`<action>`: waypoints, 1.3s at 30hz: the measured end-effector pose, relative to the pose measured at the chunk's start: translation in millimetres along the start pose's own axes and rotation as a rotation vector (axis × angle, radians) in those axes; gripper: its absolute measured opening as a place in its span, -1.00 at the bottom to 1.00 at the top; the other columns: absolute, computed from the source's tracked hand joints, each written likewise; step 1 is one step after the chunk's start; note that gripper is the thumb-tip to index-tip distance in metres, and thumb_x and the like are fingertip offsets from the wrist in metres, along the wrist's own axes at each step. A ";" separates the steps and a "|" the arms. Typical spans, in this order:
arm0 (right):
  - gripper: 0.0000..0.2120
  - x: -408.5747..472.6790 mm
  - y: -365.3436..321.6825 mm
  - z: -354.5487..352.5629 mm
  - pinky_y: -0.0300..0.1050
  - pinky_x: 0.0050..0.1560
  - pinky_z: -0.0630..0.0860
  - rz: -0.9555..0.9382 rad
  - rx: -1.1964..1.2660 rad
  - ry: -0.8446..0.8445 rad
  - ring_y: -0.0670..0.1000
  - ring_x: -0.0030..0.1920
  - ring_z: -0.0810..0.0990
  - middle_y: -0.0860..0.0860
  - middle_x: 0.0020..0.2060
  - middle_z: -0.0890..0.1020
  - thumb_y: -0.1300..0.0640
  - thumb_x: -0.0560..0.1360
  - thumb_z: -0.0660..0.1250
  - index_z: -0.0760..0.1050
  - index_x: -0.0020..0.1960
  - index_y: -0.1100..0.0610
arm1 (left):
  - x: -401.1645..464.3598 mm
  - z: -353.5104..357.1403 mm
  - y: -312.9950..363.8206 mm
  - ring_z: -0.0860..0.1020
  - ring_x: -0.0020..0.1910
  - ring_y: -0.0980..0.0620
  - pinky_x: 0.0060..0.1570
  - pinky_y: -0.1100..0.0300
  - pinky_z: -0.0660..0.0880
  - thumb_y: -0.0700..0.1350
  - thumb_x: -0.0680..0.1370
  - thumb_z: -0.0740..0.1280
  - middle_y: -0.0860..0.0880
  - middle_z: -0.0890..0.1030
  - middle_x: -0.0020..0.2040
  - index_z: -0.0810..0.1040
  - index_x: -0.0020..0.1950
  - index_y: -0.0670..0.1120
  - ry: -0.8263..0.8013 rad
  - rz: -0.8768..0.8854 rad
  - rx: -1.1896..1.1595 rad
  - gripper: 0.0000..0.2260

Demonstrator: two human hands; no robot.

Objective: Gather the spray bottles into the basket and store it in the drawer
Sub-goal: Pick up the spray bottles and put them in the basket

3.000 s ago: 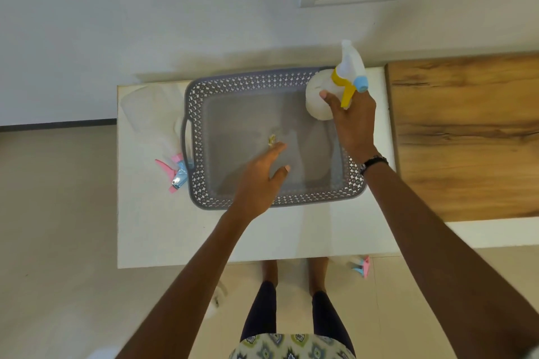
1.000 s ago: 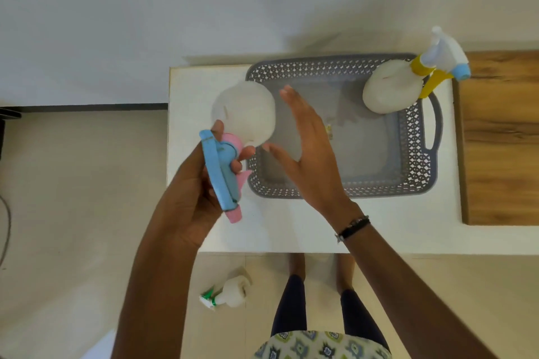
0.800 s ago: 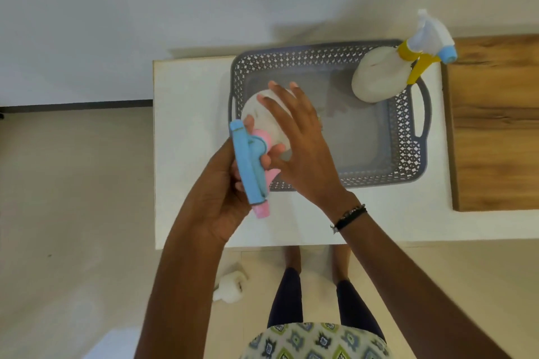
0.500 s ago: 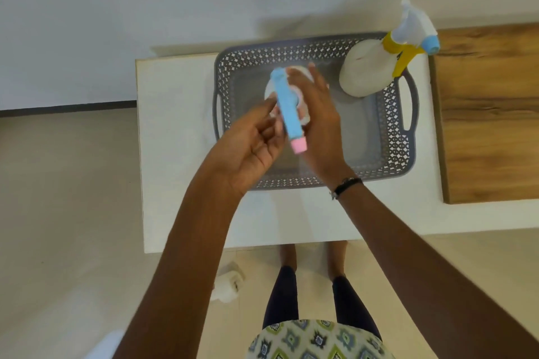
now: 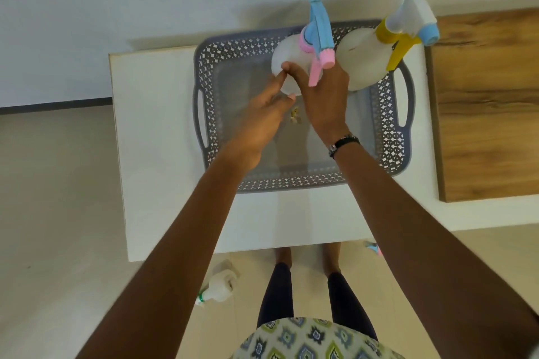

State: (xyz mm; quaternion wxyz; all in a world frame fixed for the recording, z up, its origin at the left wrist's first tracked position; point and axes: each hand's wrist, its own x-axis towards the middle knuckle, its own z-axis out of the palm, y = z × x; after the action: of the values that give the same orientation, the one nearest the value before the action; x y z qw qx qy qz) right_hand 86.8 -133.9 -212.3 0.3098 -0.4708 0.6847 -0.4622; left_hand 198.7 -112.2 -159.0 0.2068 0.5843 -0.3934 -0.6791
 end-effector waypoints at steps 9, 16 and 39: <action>-0.55 -1.8 8.4 -2.7 -0.53 -0.11 0.32 -0.032 -0.097 -0.031 -0.32 -0.19 0.39 -0.18 -0.13 0.45 0.09 0.46 0.43 0.43 0.20 0.35 | -2.4 8.3 -12.1 0.53 0.03 0.22 0.22 0.20 0.40 -0.14 0.61 0.19 -0.07 0.62 -0.01 0.05 0.50 0.18 -0.017 0.011 0.056 -0.46; -0.52 -32.8 9.4 -25.3 -0.10 0.39 0.32 -0.023 -0.131 -0.111 0.11 0.38 0.40 0.18 0.35 0.45 0.22 0.53 0.31 0.29 0.41 0.25 | -15.3 17.3 -26.1 0.49 -0.17 0.51 0.20 0.22 0.39 -0.14 0.61 0.20 0.42 0.52 -0.22 0.25 0.47 0.07 0.063 0.099 -0.007 -0.57; -0.77 -314.6 136.5 -277.3 -0.33 0.08 0.51 0.224 -0.022 -0.021 -0.18 0.09 0.59 -0.04 0.06 0.64 0.22 0.60 0.19 0.49 0.23 0.15 | -198.3 248.8 -229.1 0.59 0.09 0.04 0.13 0.15 0.52 -0.17 0.61 0.18 0.02 0.62 0.10 0.57 0.07 -0.09 -0.004 -0.094 -0.057 -0.82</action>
State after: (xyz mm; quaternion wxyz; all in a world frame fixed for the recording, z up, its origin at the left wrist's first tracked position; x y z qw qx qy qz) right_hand -85.7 271.3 -236.4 0.3616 -0.3996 0.7347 -0.4121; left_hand 47.6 246.1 -209.8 0.1905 0.5945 -0.3467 -0.7000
